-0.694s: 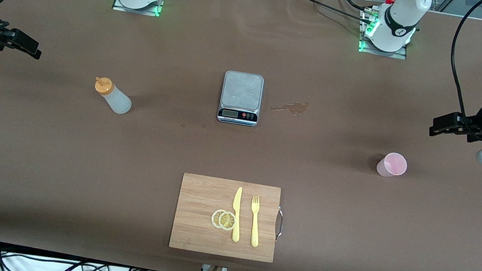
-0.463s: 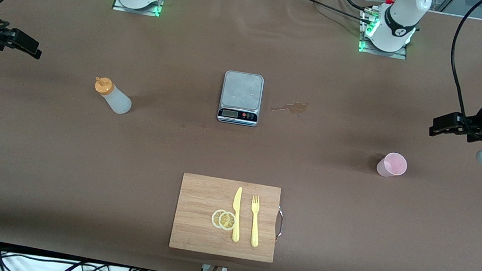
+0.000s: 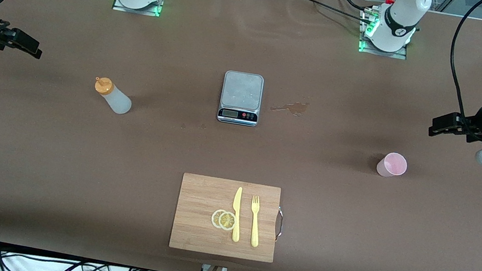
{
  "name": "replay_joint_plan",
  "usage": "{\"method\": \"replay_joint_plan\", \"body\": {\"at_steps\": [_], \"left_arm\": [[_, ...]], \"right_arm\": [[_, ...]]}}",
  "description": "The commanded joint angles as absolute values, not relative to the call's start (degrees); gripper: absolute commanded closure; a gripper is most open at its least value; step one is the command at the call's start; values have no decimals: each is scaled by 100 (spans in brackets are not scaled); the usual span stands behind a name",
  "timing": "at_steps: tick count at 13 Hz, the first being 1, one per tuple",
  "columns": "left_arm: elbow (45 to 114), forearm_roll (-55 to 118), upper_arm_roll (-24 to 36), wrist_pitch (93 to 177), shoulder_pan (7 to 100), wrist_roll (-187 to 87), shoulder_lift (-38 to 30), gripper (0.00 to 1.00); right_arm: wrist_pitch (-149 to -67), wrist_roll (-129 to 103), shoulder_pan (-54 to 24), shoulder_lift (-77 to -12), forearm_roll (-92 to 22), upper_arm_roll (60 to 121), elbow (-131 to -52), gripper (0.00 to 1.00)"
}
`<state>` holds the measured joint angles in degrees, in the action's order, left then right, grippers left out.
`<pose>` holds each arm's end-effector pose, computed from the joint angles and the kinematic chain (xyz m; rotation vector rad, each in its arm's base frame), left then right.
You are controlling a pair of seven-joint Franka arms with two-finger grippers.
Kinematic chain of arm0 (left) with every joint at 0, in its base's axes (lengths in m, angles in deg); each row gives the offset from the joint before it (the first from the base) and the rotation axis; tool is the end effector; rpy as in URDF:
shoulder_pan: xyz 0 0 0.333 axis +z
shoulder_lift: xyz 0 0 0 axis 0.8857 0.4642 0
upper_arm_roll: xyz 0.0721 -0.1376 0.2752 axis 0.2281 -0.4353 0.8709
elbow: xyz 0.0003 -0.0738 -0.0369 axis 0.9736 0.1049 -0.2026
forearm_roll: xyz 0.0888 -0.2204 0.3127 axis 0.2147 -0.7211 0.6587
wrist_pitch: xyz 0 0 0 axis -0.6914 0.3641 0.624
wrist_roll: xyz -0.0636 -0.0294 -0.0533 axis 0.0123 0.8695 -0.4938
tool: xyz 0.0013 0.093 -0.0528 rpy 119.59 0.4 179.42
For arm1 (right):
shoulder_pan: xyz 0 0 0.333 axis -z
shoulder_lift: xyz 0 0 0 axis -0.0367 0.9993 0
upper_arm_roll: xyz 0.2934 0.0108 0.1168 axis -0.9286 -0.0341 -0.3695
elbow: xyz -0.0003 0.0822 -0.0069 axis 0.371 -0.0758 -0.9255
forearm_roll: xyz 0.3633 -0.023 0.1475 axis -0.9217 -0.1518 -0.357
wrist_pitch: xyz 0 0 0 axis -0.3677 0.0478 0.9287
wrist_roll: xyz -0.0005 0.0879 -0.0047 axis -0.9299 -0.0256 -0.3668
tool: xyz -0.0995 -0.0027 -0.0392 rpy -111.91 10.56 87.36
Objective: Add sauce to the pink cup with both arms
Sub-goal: 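Move the left gripper toward the pink cup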
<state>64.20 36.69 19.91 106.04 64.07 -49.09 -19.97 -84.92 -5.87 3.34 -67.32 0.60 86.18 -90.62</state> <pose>0.5970 -0.0318 0.5699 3.0659 0.0743 -0.1789 0.5554 -0.0227 0.5571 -3.1164 0.1309 0.1693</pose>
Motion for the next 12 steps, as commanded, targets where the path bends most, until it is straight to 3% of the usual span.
{"method": "replay_joint_plan", "body": {"at_steps": [1, 12], "left_arm": [[6412, 3786, 1987, 10642, 6375, -4835, -2003, 0], [6455, 3804, 2022, 10659, 6339, -4643, -1915, 0]], "right_arm": [[-8404, -567, 263, -6753, 22, 8690, -9023, 0], [-8351, -575, 263, -6761, 22, 8681, -9032, 0]]}}
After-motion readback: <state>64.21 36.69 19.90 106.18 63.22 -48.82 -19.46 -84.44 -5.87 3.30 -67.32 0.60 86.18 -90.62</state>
